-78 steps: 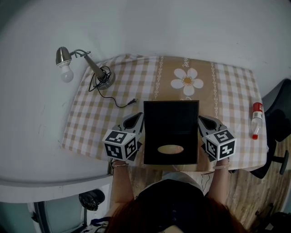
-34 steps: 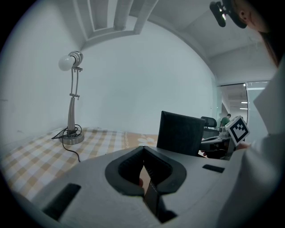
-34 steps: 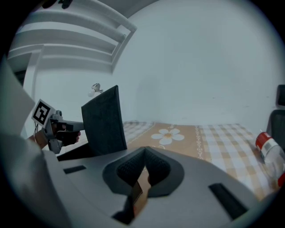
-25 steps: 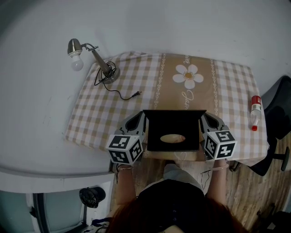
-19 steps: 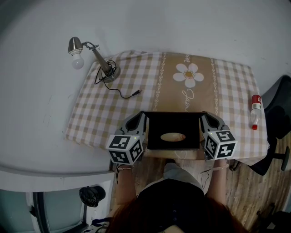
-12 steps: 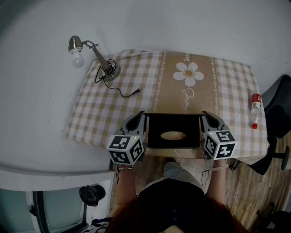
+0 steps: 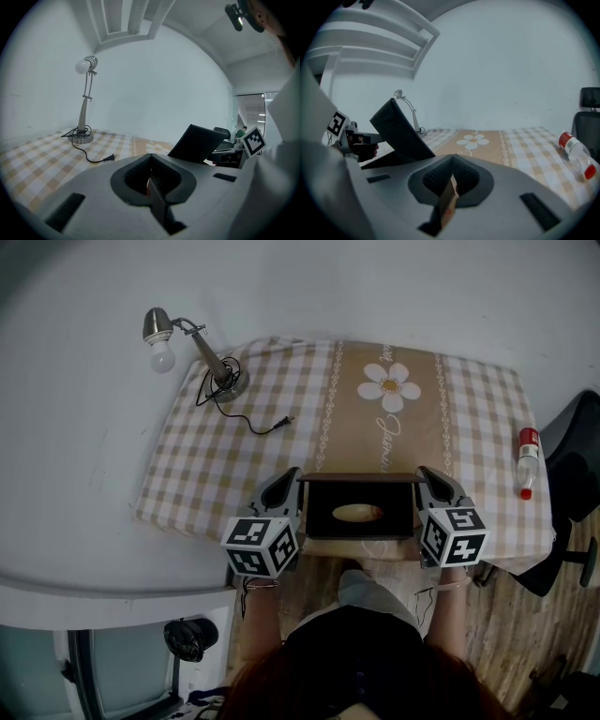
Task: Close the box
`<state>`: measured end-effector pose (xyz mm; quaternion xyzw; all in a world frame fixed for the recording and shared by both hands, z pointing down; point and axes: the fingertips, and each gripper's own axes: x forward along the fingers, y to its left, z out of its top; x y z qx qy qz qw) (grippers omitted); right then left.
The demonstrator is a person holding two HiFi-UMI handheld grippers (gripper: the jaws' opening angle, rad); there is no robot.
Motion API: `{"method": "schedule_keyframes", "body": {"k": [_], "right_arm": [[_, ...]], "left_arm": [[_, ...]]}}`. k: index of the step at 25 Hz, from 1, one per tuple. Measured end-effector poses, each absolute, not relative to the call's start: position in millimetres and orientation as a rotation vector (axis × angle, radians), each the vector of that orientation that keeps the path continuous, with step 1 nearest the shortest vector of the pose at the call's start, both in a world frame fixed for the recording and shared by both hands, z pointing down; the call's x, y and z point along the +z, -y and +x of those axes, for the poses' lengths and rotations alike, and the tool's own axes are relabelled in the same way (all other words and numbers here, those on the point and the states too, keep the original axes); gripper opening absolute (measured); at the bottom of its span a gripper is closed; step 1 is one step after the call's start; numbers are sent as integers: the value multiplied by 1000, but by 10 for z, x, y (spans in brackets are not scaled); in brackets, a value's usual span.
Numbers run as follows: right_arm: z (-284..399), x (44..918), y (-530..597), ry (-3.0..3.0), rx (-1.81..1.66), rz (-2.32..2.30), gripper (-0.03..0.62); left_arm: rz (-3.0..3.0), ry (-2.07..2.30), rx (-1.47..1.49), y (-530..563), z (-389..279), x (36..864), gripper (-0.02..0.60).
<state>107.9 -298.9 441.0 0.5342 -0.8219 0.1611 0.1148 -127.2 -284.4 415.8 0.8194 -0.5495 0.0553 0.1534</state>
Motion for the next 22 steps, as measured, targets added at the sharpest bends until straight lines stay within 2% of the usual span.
{"method": "schedule_keyframes", "body": {"k": [22], "right_arm": [[1057,4450,2748,2385,470,1565,15]], "left_arm": [[2341,1526,173,2681,-1261,4303,26]]}}
